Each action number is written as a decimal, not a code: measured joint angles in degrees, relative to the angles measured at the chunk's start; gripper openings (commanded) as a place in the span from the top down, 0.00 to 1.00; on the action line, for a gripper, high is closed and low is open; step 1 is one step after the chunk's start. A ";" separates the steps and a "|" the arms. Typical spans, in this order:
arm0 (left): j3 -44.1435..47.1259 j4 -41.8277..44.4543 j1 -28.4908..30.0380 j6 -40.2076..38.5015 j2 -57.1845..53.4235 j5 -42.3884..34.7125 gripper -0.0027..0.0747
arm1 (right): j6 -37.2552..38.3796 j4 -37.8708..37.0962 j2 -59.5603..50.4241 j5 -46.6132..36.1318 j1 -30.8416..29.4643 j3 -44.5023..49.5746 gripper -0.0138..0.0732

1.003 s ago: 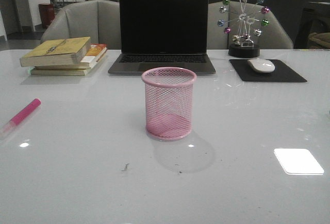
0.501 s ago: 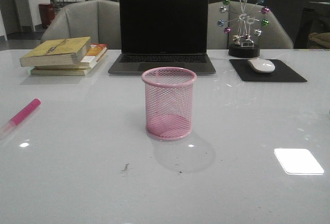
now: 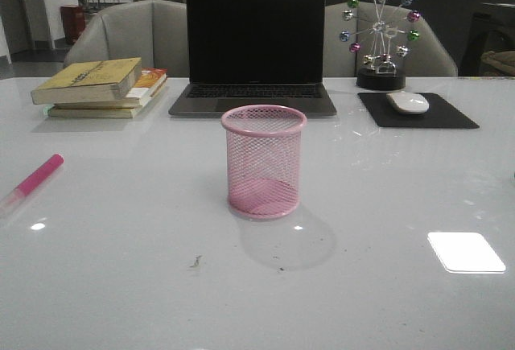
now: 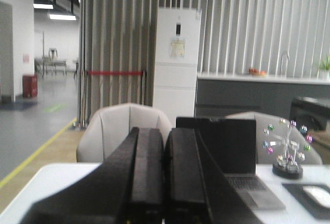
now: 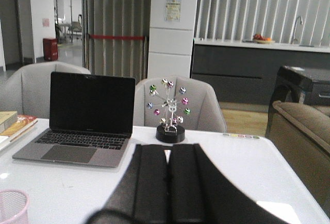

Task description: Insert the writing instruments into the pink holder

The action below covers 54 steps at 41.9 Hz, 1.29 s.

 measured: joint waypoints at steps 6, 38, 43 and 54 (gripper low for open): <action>-6.20 0.09 0.00 0.00 7.17 9.73 0.84 | 0.00 0.00 6.36 7.17 0.00 -4.73 0.81; -2.73 0.09 0.00 0.11 26.36 23.20 0.30 | 0.29 0.00 30.47 21.31 0.00 0.82 0.35; -2.73 0.09 -1.64 0.61 26.61 23.20 0.27 | 2.89 0.00 36.49 21.71 -0.58 -0.34 0.36; -2.73 0.20 -12.10 1.09 26.61 22.82 0.31 | 4.80 0.00 53.67 20.37 -6.14 -7.49 0.36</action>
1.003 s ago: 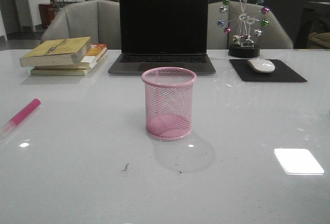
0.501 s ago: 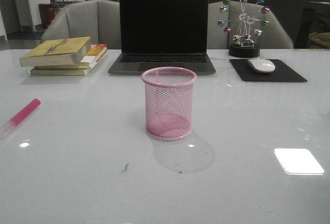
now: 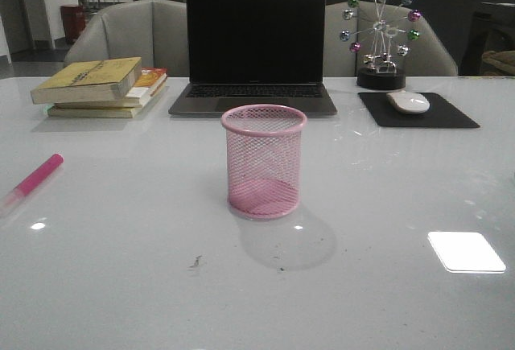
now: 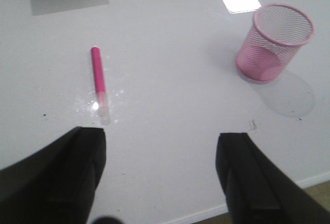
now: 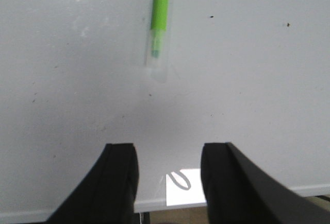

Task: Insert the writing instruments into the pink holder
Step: 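Lower the right gripper onto the green highlighter and grasp it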

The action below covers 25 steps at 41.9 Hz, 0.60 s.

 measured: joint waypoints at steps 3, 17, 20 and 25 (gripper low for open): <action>0.00 0.00 -1.81 0.10 0.00 0.00 0.31 | 0.00 0.16 5.33 -1.23 -1.96 -2.54 0.36; 0.63 0.13 -2.92 0.22 0.00 -0.13 0.31 | -5.28 6.73 28.06 -3.30 -5.57 -16.37 0.36; 0.75 0.13 -2.92 0.22 0.00 -0.13 0.31 | -7.69 9.22 32.00 -3.43 -5.70 -19.46 0.36; 0.75 0.13 -2.92 0.22 0.00 -0.13 0.31 | -9.80 11.70 38.02 -3.53 -5.70 -24.71 0.36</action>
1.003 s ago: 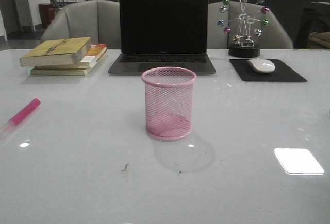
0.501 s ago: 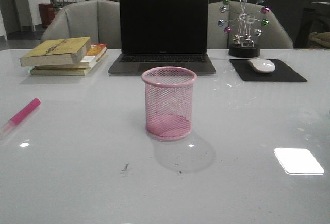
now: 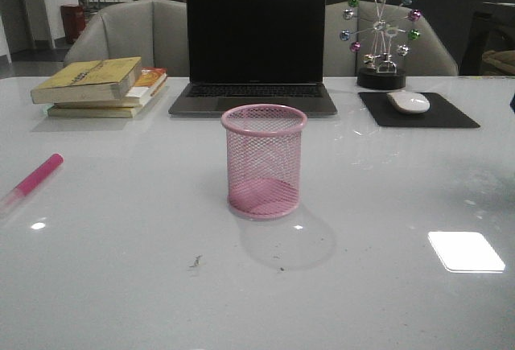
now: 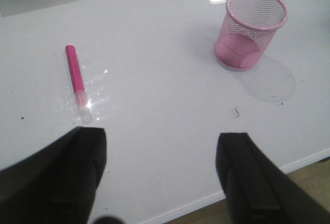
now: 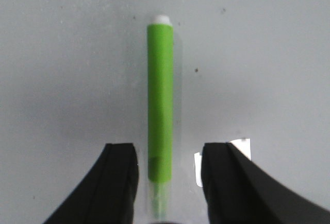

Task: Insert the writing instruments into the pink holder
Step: 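Lower the right gripper onto the green highlighter and grasp it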

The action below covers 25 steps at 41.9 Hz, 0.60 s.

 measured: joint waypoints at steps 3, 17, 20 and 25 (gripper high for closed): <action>0.00 0.00 0.00 0.00 0.00 0.00 0.31 | -0.33 0.39 2.89 -0.03 -0.09 -2.48 0.36; 0.00 0.00 0.00 0.00 0.00 0.00 0.31 | -1.43 0.49 12.87 3.05 -0.09 -13.54 0.36; 0.00 0.00 0.00 0.00 0.00 0.00 0.31 | -1.98 0.49 14.40 4.53 -0.09 -14.97 0.36; 0.00 0.00 0.00 0.00 0.00 0.00 0.31 | -2.48 0.49 15.80 6.27 -0.09 -16.73 0.40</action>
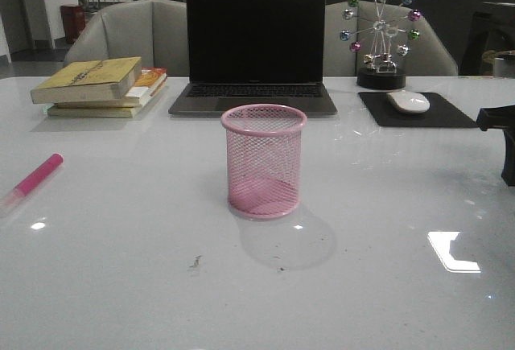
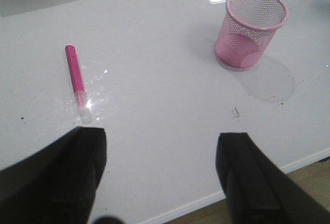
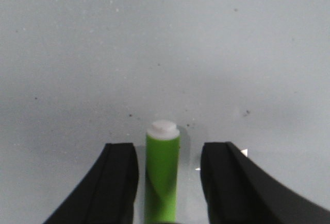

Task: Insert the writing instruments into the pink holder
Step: 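Lower the right gripper onto the green highlighter and grasp it, then carry the green highlighter over the pink holder and drop it in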

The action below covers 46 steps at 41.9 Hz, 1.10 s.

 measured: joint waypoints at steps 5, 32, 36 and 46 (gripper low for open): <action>0.00 0.00 0.00 0.00 0.00 0.00 0.31 | -0.14 0.00 0.11 0.39 0.00 -0.25 0.57; 0.00 0.00 0.00 0.00 0.00 0.00 0.31 | -0.33 2.18 -23.76 -28.29 12.73 15.22 0.70; 0.00 0.00 0.00 0.00 0.00 -0.37 0.31 | -0.33 2.66 -29.35 -41.18 18.81 21.87 0.70; 0.00 0.00 0.00 0.00 0.00 -0.50 0.31 | -0.33 1.82 -31.77 -71.30 32.17 34.51 0.70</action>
